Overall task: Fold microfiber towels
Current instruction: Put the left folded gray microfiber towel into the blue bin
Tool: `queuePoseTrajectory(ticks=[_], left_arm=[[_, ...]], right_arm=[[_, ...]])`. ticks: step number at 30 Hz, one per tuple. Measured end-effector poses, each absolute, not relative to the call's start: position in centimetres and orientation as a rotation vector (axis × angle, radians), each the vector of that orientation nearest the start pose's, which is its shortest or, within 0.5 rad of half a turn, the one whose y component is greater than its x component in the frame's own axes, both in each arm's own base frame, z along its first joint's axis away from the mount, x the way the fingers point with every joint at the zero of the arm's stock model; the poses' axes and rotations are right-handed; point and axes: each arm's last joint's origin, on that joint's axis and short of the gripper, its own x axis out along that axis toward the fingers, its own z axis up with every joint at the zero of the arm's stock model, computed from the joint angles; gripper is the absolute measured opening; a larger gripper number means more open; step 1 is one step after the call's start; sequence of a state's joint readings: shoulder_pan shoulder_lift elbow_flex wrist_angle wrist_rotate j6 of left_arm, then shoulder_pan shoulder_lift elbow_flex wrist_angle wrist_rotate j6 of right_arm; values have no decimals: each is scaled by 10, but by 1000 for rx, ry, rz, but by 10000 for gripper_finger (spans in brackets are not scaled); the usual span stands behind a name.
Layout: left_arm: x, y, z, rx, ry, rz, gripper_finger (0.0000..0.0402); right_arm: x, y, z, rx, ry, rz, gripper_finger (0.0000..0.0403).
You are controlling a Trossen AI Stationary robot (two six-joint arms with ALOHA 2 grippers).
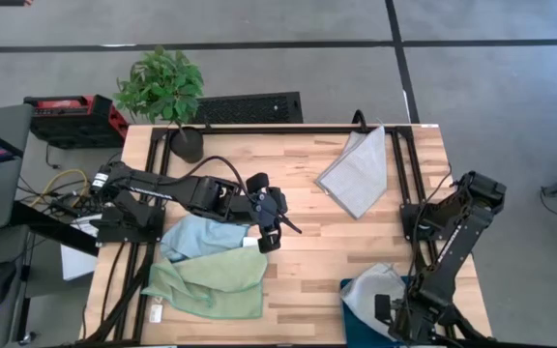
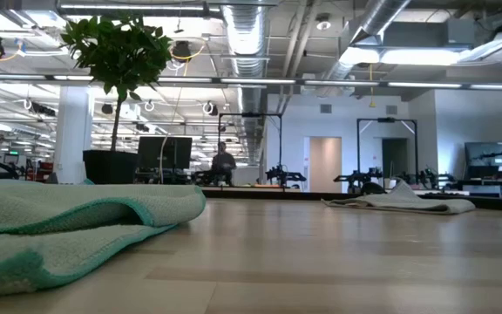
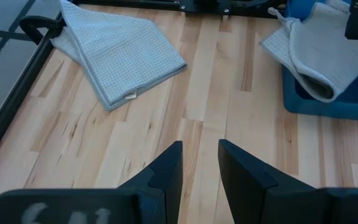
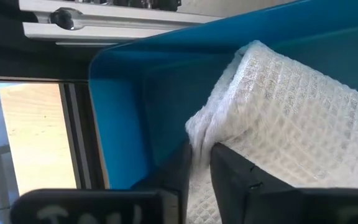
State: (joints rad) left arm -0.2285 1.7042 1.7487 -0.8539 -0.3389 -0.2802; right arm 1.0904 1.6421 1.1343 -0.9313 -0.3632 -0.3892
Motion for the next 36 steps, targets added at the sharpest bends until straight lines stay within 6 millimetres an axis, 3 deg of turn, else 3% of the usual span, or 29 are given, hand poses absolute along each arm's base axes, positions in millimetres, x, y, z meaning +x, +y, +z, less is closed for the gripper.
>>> queuePoseTrajectory(ticks=[8, 12, 15, 18, 29, 36], left_arm=[[356, -73, 367, -39, 754, 211, 96], [356, -73, 367, -38, 754, 211, 96], [356, -73, 367, -25, 755, 206, 96], [356, -73, 367, -24, 755, 206, 96], [356, -73, 367, 14, 760, 188, 96], [355, -74, 367, 21, 765, 167, 96]], right_arm=[[128, 263, 207, -788, 1275, 1405, 139], [131, 251, 218, -724, 1366, 1250, 145], [140, 240, 233, -612, 1354, 1139, 142], [153, 231, 236, -553, 1331, 993, 137], [190, 233, 204, -629, 1242, 765, 132], [202, 235, 179, -625, 1316, 648, 131]])
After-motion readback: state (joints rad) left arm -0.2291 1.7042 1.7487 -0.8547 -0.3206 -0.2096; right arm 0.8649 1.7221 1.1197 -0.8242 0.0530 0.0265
